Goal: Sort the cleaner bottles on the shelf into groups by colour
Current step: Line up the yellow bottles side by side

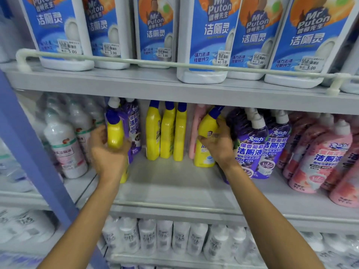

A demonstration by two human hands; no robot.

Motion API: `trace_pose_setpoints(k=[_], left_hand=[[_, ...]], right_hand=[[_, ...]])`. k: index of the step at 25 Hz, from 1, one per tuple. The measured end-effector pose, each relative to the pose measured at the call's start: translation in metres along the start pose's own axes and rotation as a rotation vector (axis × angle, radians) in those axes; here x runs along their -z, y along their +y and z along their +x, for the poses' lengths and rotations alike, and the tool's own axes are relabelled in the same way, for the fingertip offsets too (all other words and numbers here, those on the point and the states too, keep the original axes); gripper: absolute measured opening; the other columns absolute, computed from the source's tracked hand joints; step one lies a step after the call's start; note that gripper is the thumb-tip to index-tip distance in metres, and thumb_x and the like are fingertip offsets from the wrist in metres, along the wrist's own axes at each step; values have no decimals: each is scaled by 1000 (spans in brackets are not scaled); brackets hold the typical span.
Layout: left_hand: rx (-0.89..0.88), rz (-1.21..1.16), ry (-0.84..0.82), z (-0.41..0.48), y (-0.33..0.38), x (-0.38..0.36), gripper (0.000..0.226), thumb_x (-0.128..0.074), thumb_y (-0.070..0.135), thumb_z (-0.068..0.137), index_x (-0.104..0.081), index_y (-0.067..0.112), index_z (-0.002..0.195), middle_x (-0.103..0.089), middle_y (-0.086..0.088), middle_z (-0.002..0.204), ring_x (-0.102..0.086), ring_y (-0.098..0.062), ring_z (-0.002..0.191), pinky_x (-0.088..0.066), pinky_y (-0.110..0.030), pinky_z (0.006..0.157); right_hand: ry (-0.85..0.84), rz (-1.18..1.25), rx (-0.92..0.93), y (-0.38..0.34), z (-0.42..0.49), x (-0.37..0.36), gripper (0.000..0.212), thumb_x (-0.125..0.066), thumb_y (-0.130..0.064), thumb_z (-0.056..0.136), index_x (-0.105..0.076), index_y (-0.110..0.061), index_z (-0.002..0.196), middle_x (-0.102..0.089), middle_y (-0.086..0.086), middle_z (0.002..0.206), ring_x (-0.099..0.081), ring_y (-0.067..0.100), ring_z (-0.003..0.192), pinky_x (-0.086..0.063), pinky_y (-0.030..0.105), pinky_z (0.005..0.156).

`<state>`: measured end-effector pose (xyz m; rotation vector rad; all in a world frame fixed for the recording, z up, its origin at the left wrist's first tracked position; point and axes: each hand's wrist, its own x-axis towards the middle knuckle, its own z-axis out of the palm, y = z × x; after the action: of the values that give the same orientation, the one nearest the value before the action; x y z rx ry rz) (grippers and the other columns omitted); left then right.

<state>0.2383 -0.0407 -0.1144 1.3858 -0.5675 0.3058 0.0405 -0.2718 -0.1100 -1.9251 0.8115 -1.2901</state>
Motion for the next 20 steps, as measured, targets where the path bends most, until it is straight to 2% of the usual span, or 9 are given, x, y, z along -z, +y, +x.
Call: trace_pose_setpoints(k=[2, 4, 6, 8, 10, 13, 16, 20], left_hand=[[13, 97, -93, -2, -17, 7, 53, -80, 2, 74, -62, 20, 120, -69, 4, 104, -66, -13, 91, -57, -33, 87], [40, 114, -121, -1, -25, 11, 52, -79, 1, 76, -63, 24, 119, -69, 9, 98, -68, -15, 89, -58, -42, 87], [89, 97, -144, -1, -26, 11, 51, -80, 1, 77, -63, 26, 118, -69, 16, 96, -69, -11, 86, -58, -40, 87], [121, 81, -185, -7, -23, 6, 51, -82, 2, 77, -63, 28, 117, -70, 18, 99, -68, -3, 86, -57, -33, 85], [122, 53, -235, -13, -19, -3, 50, -82, 2, 78, -64, 24, 119, -72, 14, 102, -68, 0, 87, -55, -25, 82], [102, 24, -310, -19, -16, -18, 51, -82, -2, 78, -63, 13, 122, -72, 10, 102, -68, 5, 84, -52, -15, 76], [105, 6, -389, -19, -15, -25, 53, -83, 0, 77, -62, 11, 124, -73, 5, 104, -70, -1, 86, -54, -18, 76], [124, 16, -429, -24, -19, -19, 51, -82, 3, 80, -62, 15, 126, -73, 7, 101, -69, 3, 83, -56, -17, 78]], right_hand=[[8, -55, 21, 12, -2, 0, 62, -84, -19, 77, -55, -13, 131, -62, 4, 127, -61, 23, 114, -51, 49, 99], [-25, -11, -3, 13, -5, 0, 55, -87, -29, 77, -61, -18, 124, -69, 2, 119, -67, 22, 106, -55, 48, 93], [-67, 65, -38, 9, -9, -7, 59, -88, -47, 71, -62, -27, 120, -72, -6, 113, -71, 17, 102, -58, 47, 89], [-98, 97, -38, 3, -16, -15, 63, -86, -54, 67, -62, -29, 120, -73, -8, 110, -71, 15, 102, -59, 46, 88], [-130, 108, -23, -7, -21, -24, 60, -87, -46, 68, -62, -25, 119, -73, -8, 108, -71, 14, 99, -60, 42, 86], [-172, 192, -113, -18, -28, -38, 56, -92, -27, 72, -63, -15, 119, -75, 1, 109, -73, 19, 98, -61, 46, 86], [-181, 282, -241, -15, -39, -49, 58, -93, -24, 71, -64, -10, 119, -77, 7, 107, -75, 22, 98, -61, 50, 87], [-138, 298, -267, -14, -62, -43, 49, -87, -4, 77, -63, -7, 120, -76, 6, 108, -74, 8, 91, -60, 27, 80]])
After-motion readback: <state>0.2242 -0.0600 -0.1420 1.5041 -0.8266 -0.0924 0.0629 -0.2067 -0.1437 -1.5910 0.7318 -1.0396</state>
